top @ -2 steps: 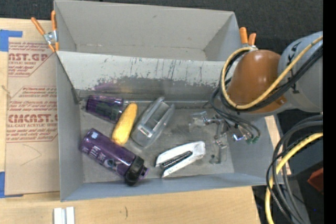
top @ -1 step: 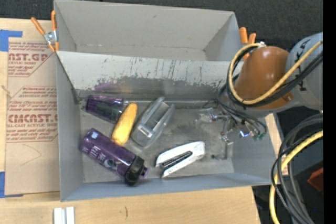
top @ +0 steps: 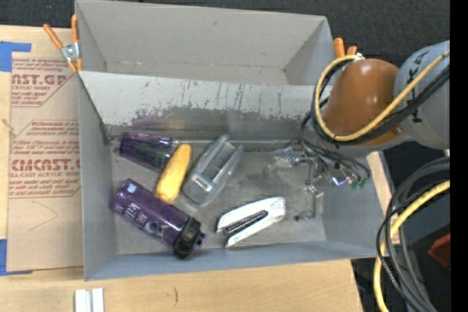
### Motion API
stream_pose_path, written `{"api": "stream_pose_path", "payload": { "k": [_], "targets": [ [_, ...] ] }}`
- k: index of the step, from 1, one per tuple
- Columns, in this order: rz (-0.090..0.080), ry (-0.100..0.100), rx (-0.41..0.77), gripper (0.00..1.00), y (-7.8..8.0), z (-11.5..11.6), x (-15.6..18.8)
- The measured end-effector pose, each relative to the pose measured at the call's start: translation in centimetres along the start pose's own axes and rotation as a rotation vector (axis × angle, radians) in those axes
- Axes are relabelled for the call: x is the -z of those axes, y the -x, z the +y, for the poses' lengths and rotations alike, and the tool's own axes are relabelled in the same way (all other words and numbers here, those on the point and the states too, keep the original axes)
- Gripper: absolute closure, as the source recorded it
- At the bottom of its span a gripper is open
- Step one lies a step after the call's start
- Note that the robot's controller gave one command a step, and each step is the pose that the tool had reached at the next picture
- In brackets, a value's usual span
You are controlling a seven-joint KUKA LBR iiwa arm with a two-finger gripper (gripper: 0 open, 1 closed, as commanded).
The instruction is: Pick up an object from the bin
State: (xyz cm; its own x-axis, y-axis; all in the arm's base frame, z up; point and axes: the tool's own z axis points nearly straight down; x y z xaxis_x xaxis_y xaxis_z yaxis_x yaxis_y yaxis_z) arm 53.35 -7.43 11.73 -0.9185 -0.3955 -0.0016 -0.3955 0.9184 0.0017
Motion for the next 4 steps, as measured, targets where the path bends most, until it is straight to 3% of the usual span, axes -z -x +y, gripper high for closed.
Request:
{"api": "stream_pose_path", "payload": {
  "k": [1,2,3,4],
  "targets": [
    [-0.020,-0.011,0.093,0.00,2.2,0.8,-0.2],
    [0.000,0.004,0.169,0.00,-0.6,4.4,-3.0],
    [-0.009,-0.006,0.327,0.00,-0.5,7.0,-3.8],
    [-0.006,0.001,0.244,1.00,0.1,9.7,-4.6]
  ]
}}
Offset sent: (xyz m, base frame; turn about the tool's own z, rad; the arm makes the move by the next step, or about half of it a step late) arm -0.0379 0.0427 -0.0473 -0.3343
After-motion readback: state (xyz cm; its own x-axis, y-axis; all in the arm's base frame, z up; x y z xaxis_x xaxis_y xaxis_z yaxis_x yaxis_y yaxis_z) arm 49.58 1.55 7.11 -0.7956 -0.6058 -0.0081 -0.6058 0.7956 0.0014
